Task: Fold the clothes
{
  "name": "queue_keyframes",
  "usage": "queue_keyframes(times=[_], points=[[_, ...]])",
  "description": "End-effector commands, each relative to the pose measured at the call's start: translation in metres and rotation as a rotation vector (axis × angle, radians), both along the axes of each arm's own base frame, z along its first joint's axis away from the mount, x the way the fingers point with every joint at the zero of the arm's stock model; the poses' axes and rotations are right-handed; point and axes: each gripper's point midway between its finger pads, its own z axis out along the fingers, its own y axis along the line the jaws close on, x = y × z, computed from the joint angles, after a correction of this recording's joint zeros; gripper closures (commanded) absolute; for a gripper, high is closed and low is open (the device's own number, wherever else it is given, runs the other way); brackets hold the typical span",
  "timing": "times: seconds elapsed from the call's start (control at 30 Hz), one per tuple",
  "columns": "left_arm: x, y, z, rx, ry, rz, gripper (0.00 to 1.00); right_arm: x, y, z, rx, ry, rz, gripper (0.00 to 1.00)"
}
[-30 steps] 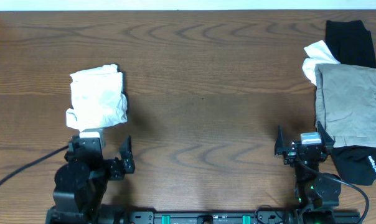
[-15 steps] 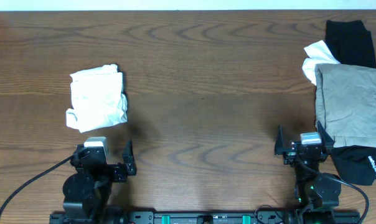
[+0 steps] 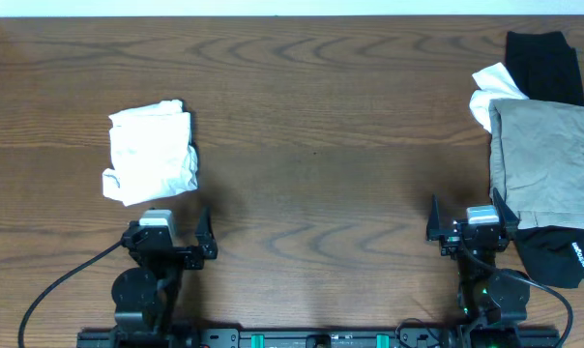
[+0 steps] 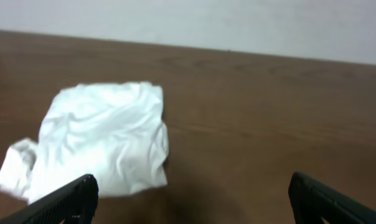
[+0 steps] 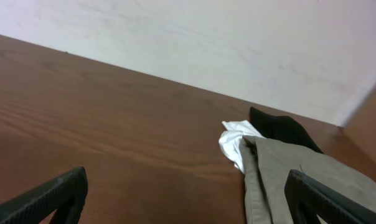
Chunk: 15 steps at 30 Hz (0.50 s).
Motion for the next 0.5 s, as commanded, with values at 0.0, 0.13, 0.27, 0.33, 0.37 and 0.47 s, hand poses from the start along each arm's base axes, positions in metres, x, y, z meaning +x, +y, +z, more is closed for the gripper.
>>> queue_keyframes(times=[0.0, 0.13, 0.27, 0.33, 0.37, 0.47], points=[[0.004, -0.002, -0.002, 0.010, -0.031, -0.013, 0.02, 0.000, -0.003, 0.000, -0.009, -0.001, -0.014, 0.01], [0.013, -0.002, -0.006, 0.008, -0.084, -0.012, 0.02, 0.000, -0.003, 0.000, -0.010, -0.001, -0.014, 0.01], [0.019, -0.002, -0.007, 0.007, -0.131, -0.012, 0.02, 0.000, -0.003, 0.000, -0.009, -0.001, -0.014, 0.01], [0.021, -0.002, -0.003, 0.006, -0.166, -0.011, 0.02, 0.000, -0.003, 0.000, -0.010, -0.001, -0.014, 0.01], [0.022, -0.002, -0.001, 0.006, -0.185, -0.011, 0.02, 0.000, -0.003, 0.000, -0.010, -0.001, -0.014, 0.01], [0.023, 0.000, 0.006, 0.017, -0.215, -0.002, 0.02, 0.000, -0.003, 0.000, -0.010, -0.001, -0.014, 0.01]])
